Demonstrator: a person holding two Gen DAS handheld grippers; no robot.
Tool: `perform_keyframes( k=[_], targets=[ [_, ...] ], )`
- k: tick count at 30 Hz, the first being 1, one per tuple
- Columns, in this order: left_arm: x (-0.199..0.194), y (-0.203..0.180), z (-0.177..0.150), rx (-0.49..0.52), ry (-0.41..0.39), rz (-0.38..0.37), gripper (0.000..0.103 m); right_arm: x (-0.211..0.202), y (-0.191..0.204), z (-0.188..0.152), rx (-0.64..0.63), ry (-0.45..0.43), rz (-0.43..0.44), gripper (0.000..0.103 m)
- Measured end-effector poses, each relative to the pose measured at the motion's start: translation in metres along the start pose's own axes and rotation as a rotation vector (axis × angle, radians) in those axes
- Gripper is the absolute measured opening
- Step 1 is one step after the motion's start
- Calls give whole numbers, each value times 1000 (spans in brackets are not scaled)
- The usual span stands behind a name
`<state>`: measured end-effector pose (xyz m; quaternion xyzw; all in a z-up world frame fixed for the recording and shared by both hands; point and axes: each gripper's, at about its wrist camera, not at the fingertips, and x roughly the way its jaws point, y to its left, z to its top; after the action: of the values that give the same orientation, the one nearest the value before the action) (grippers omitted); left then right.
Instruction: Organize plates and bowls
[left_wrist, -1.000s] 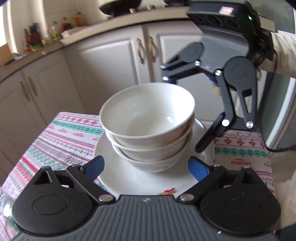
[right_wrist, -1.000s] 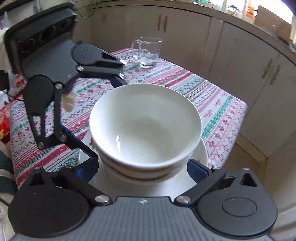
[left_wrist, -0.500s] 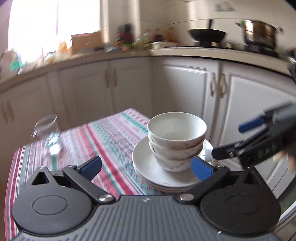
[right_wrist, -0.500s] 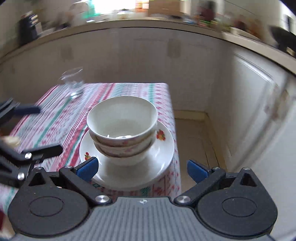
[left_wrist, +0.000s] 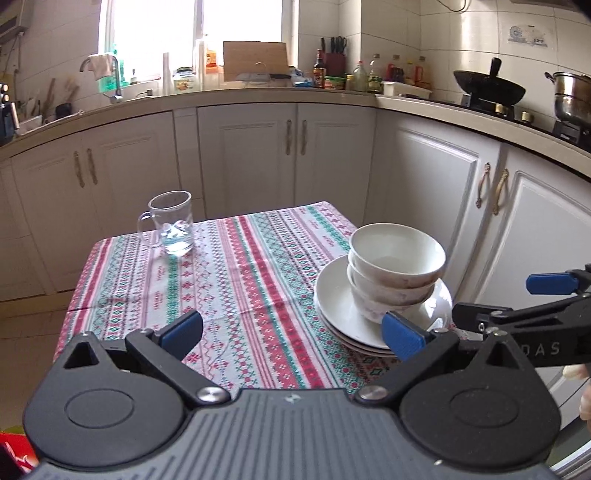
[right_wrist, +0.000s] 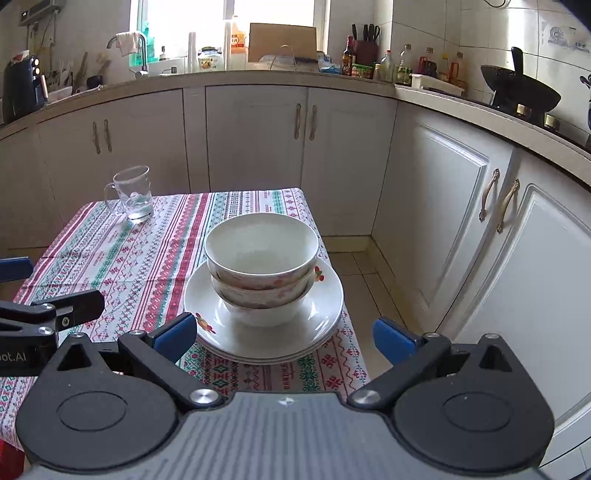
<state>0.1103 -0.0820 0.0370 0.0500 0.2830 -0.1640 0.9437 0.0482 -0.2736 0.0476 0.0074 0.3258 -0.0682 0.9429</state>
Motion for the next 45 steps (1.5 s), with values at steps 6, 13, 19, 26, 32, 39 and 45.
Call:
perform_keyframes(
  k=[6,13,19,26,32,39,45],
  targets=[
    [-2,-1,-1,2,5,16,102,-4,6,0,-12,-4,-6,103],
    [-1,-1,0,-6,16,15,102,-5,7,0,-15,-8,-18,103],
    [-2,-1,0,-6,17,18,102,-6,8,0,-14,-9,-20,103],
    [-3,-1,0,-7,20,20,102,-7,6,0,-15,-14,-24,103],
    [-4,-1,1,-7,19,21,102,-9,6,0,-19,-20,-30,103],
    [-4,-2,1,-8,21,23,102,-9,7,0,-20,-21,-32,103],
    [-4,-2,1,-10,22,23,102,-10,7,0,-20,-22,-33,103]
  ],
)
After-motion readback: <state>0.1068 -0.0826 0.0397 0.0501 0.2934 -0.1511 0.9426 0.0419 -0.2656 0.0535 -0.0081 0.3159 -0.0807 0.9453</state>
